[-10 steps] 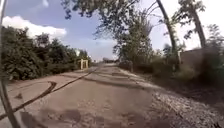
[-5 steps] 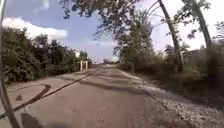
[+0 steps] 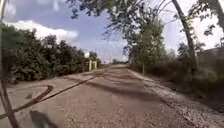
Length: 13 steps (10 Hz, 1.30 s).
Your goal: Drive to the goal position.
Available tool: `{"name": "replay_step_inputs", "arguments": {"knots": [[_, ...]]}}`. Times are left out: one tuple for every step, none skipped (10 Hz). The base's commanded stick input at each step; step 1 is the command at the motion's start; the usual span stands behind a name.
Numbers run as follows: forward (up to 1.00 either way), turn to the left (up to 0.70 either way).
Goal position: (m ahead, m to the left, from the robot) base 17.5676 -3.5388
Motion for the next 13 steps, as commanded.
{"name": "replay_step_inputs", "arguments": {"knots": [[0.7, 0.03], [0.7, 0.0], [0.7, 0.0], [0.7, 0.0], [0.7, 0.0], [0.7, 0.0], [0.7, -0.19], [0.7, -0.32], [0.7, -0.33], [0.7, -0.33], [0.7, -0.34], [0.7, -0.11], [0.7, -0.08]]}}
